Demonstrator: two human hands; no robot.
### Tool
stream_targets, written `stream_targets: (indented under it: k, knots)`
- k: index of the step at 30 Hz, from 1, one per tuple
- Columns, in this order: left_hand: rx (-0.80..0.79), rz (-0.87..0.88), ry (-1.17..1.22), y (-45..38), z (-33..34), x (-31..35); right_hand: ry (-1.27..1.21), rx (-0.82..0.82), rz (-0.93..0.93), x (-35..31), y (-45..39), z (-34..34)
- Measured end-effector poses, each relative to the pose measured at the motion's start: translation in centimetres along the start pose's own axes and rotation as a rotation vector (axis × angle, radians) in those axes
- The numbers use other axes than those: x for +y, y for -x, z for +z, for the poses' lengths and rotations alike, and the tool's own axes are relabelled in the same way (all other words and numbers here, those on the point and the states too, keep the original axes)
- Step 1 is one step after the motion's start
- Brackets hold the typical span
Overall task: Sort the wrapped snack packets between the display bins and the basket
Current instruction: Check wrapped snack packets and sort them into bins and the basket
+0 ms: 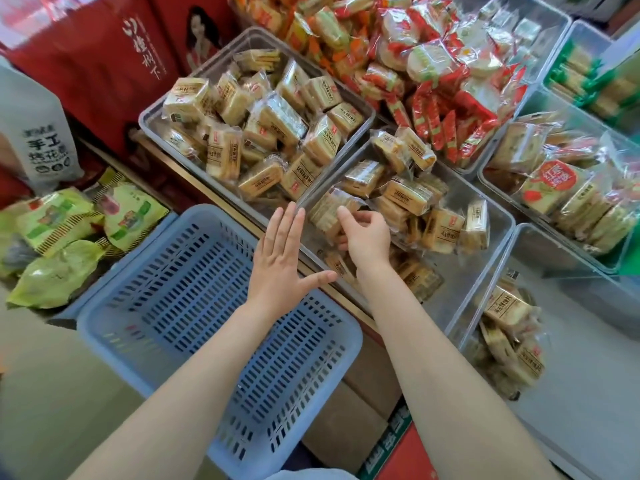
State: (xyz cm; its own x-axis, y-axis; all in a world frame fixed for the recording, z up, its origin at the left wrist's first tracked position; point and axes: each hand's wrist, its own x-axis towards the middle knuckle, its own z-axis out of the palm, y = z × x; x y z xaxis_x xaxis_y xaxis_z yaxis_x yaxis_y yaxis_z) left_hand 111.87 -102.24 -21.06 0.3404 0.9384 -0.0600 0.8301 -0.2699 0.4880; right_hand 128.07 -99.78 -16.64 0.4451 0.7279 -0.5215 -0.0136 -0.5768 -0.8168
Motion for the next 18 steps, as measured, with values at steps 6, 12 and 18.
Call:
stream_targets:
  k: [6, 12, 18]
  knots:
    - [-0.015, -0.025, 0.013, -0.1, -0.2, 0.1, -0.006, -0.057, 0.025, -0.1, -0.8, 0.9]
    - [-0.002, -0.029, 0.03, 0.0, -0.4, 0.2, 0.067, -0.1, -0.044, 0.7, -0.2, 0.9]
    - [-0.025, -0.051, 0.044, -0.1, -0.8, 0.5, 0.062, -0.193, -0.057, 0.7, 0.2, 0.9]
